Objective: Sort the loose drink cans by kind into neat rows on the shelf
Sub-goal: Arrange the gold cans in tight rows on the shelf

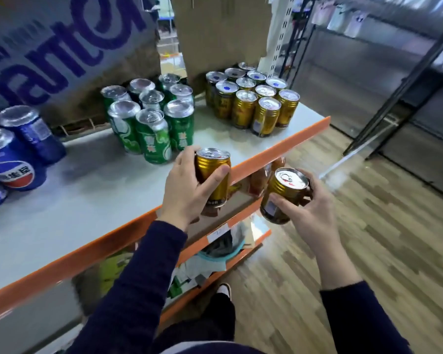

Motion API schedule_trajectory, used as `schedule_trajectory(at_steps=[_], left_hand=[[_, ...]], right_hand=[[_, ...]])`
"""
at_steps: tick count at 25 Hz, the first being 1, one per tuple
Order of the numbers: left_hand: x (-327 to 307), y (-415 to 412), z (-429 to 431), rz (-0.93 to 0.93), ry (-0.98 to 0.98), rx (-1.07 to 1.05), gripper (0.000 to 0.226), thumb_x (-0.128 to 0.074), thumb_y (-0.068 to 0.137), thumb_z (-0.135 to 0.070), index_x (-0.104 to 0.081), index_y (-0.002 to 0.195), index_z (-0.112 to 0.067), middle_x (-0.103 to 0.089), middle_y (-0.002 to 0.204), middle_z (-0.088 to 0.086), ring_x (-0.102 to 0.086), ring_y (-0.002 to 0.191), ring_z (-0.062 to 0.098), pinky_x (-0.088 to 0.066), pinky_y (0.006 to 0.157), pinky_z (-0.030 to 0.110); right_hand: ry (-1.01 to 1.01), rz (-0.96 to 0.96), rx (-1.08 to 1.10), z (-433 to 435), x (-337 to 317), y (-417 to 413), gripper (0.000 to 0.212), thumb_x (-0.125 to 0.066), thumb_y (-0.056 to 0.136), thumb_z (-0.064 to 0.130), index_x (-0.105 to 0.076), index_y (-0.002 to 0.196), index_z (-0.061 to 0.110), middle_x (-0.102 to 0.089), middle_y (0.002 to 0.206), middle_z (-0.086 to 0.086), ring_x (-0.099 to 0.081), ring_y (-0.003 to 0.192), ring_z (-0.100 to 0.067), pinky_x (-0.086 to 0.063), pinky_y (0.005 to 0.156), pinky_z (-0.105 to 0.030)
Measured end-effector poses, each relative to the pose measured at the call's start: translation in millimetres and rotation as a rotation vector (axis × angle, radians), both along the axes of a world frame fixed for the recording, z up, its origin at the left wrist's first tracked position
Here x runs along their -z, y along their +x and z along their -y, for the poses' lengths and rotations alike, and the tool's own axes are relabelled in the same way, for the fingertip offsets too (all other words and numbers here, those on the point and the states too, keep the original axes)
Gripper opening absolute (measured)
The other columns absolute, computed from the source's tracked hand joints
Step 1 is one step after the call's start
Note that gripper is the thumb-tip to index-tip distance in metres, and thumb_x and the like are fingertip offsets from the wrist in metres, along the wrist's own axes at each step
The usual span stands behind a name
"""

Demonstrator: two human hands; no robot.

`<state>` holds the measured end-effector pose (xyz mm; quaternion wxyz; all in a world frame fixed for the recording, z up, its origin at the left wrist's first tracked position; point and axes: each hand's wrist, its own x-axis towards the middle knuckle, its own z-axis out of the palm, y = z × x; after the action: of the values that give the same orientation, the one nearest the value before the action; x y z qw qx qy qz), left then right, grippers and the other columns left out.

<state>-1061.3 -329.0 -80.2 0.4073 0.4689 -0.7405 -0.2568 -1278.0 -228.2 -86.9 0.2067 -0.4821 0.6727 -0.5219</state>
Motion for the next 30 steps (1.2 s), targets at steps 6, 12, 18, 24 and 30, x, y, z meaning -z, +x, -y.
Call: schedule_trajectory(at_steps=[6, 12, 18, 24, 30], left_hand=[[-17, -69, 92, -0.063, -0.038, 0.007, 0.064, -0.045, 0.077, -0.073, -0.048, 0.114, -0.020, -0.056, 0.103, 0.001, -0.054, 0.087, 0.011, -0.038, 0.072, 0.010], [-24, -104, 148, -0.037, -0.059, -0.086, 0.066, -0.044, 0.076, -0.074, -0.049, 0.114, -0.021, -0.057, 0.105, 0.001, -0.055, 0.088, 0.012, -0.038, 0.069, 0.012], [-29, -129, 167, -0.014, -0.095, -0.280, 0.059, -0.047, 0.076, -0.072, -0.048, 0.110, -0.024, -0.054, 0.098, -0.003, -0.054, 0.085, 0.014, -0.040, 0.068, 0.020], [-35, -164, 165, 0.031, -0.102, -0.542, 0.062, -0.045, 0.076, -0.073, -0.047, 0.111, -0.021, -0.057, 0.098, 0.001, -0.056, 0.083, 0.016, -0.042, 0.067, 0.021], [-33, -199, 140, 0.009, -0.113, -0.761, 0.065, -0.047, 0.078, -0.070, -0.046, 0.117, -0.018, -0.056, 0.102, 0.002, -0.056, 0.087, 0.017, -0.044, 0.072, 0.025]], right_hand=[[-0.010, -0.034, 0.081, 76, -18, -79, 0.063, -0.085, 0.064, 0.034, -0.055, 0.119, 0.035, -0.064, 0.106, 0.021, -0.062, 0.098, 0.001, -0.053, 0.080, -0.020], [-0.023, -0.034, 0.113, 146, -27, -141, 0.068, -0.084, 0.065, 0.025, -0.054, 0.126, 0.026, -0.062, 0.111, 0.009, -0.062, 0.100, -0.008, -0.052, 0.085, -0.025], [-0.049, -0.037, 0.011, 233, -43, -197, 0.062, -0.074, 0.062, 0.025, -0.054, 0.121, 0.023, -0.061, 0.108, 0.007, -0.060, 0.097, -0.010, -0.047, 0.083, -0.018], [-0.038, -0.098, -0.256, 350, -65, -252, 0.057, -0.080, 0.066, 0.018, -0.050, 0.114, 0.021, -0.057, 0.093, 0.019, -0.056, 0.078, 0.010, -0.040, 0.064, 0.000], [0.028, -0.186, -0.504, 458, -49, -240, 0.066, -0.085, 0.068, 0.020, -0.047, 0.121, 0.010, -0.062, 0.113, -0.002, -0.060, 0.100, -0.017, -0.048, 0.088, -0.028]])
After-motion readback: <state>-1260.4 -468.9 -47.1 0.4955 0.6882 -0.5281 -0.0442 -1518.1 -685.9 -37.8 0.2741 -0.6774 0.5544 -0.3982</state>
